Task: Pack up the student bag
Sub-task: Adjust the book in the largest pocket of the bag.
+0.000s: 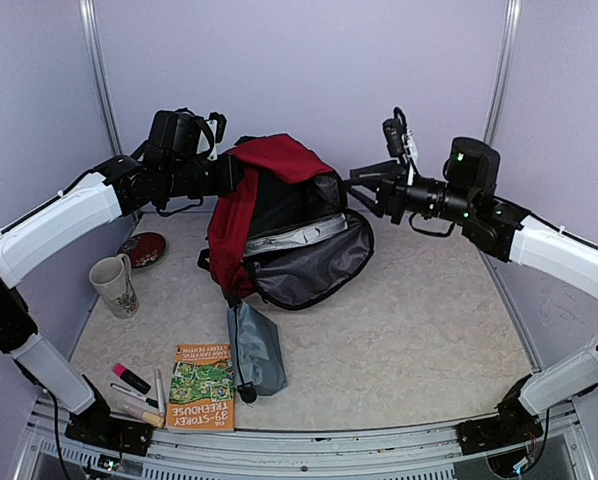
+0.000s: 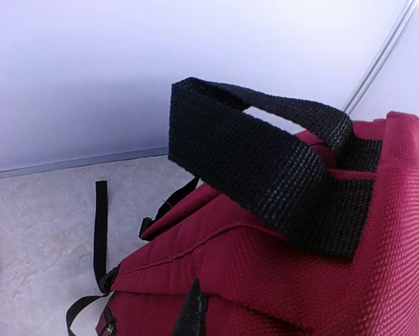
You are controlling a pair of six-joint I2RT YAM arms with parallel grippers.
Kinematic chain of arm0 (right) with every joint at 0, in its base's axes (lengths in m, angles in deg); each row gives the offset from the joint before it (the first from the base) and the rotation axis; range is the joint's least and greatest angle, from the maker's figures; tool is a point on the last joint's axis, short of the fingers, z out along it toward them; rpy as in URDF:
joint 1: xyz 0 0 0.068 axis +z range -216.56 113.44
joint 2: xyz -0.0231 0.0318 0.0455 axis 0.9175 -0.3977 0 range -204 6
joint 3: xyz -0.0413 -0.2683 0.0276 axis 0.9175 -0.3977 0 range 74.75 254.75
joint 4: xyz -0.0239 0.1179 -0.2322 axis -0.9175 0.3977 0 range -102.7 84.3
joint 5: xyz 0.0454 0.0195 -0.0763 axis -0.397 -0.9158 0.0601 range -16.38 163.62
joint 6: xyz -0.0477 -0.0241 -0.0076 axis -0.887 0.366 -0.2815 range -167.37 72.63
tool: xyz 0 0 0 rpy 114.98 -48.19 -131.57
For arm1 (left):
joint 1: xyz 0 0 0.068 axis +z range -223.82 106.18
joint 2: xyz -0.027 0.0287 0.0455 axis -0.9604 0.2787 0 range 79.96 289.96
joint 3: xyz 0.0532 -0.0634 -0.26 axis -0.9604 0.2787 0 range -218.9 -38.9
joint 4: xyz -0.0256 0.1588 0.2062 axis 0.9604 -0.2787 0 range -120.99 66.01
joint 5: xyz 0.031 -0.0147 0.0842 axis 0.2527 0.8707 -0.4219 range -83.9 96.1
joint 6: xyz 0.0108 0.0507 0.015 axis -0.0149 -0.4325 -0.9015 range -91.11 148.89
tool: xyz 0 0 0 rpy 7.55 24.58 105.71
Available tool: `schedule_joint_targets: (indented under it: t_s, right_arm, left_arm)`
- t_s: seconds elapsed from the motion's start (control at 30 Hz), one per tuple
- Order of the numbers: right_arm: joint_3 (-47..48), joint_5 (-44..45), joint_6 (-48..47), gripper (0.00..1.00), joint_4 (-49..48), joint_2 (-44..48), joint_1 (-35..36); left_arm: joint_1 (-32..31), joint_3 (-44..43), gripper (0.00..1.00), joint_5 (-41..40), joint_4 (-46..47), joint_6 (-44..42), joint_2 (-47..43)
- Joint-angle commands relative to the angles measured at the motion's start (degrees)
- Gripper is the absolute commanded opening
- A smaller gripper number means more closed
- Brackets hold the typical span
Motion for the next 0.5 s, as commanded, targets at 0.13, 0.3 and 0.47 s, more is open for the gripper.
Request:
schedule_joint_targets:
  t_s: [0.13, 0.3, 0.47]
  right_arm:
    - [-9.1, 4.1, 1.7, 0.34, -11.4, -6.8, 4.4]
    - [-7.3, 7.0, 0.7, 0.27, -10.1, -13.8, 5.0]
    - [-5.7, 6.0, -2.0, 0.25, -11.8, -18.7, 10.1]
  left_arm:
    - [-1.8, -2.7, 0.0, -1.0, 6.5, 3.8, -0.7]
    - [-3.4, -2.8, 0.0, -0.6, 7.1, 4.0, -0.4]
    - [-4.9, -2.7, 0.0, 0.0, 7.8, 5.1, 0.3]
